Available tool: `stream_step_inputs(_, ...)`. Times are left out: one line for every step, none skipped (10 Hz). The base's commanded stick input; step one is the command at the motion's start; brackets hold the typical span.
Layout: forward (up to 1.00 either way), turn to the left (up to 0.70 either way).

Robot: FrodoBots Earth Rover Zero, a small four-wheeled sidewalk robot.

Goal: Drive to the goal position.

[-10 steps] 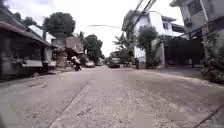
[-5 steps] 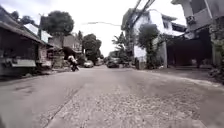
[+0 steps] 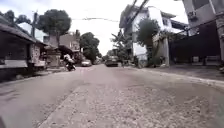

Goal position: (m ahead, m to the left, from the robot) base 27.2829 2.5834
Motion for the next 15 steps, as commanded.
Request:
stream_step_inputs(1.00,0.00)
stream_step_inputs(1.00,0.00)
stream_step_inputs(1.00,0.00)
stream_step_inputs(1.00,0.00)
stream_step_inputs(1.00,0.00)
stream_step_inputs(1.00,0.00)
stream_step_inputs(1.00,0.26)
stream_step_inputs(1.00,0.05)
stream_step_inputs(1.00,0.00)
stream_step_inputs(1.00,0.13)
stream_step_inputs(1.00,0.26)
stream_step_inputs(1.00,0.18)
stream_step_inputs(1.00,0.08)
stream_step_inputs(1.00,0.00)
stream_step_inputs(1.00,0.00)
